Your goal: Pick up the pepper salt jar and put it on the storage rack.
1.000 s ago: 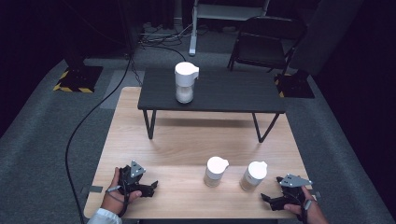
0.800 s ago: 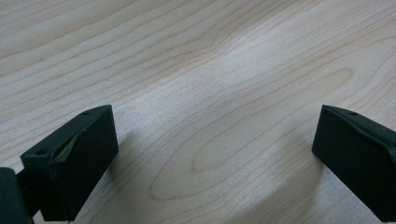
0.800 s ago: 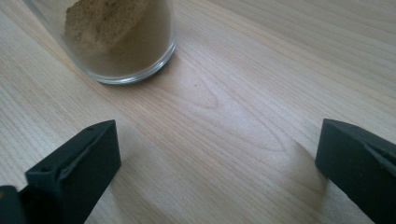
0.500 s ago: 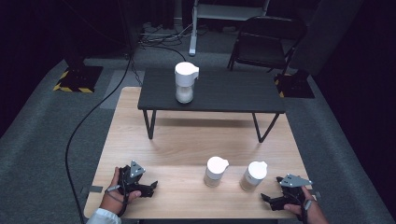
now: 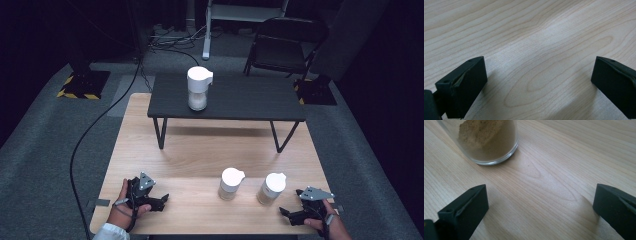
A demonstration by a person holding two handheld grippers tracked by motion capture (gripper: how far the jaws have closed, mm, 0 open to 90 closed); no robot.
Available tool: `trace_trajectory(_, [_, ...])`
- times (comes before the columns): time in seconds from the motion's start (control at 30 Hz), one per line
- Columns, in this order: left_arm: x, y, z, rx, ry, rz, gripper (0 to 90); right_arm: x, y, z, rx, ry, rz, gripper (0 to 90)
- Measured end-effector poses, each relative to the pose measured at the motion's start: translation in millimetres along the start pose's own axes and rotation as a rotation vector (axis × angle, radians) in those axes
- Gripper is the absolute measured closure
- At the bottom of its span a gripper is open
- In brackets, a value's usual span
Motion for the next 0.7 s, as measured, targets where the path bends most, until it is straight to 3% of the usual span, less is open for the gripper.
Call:
trace_trajectory(0.43, [0.0, 0.1, 0.1, -0.001, -0.001, 0.000, 0.3, 1.9, -1.1, 2.3, 0.006, 0.013, -0.024, 1.4])
trace_trajectory(0.7, [0.0, 0.1, 0.1, -0.001, -0.001, 0.000, 0.3, 4.3, -6.5, 18.3, -0.018, 0.075, -0.048, 1.5])
Point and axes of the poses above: each handheld gripper's, and its own axes: z roughly backward along the jaws, x roughly out of its underside, y roughly to its right, the point moved 2 cm from there along -z, roughly forward along the jaws, and after that the axes turned 7 degrees about x, right-handed, at the moved point
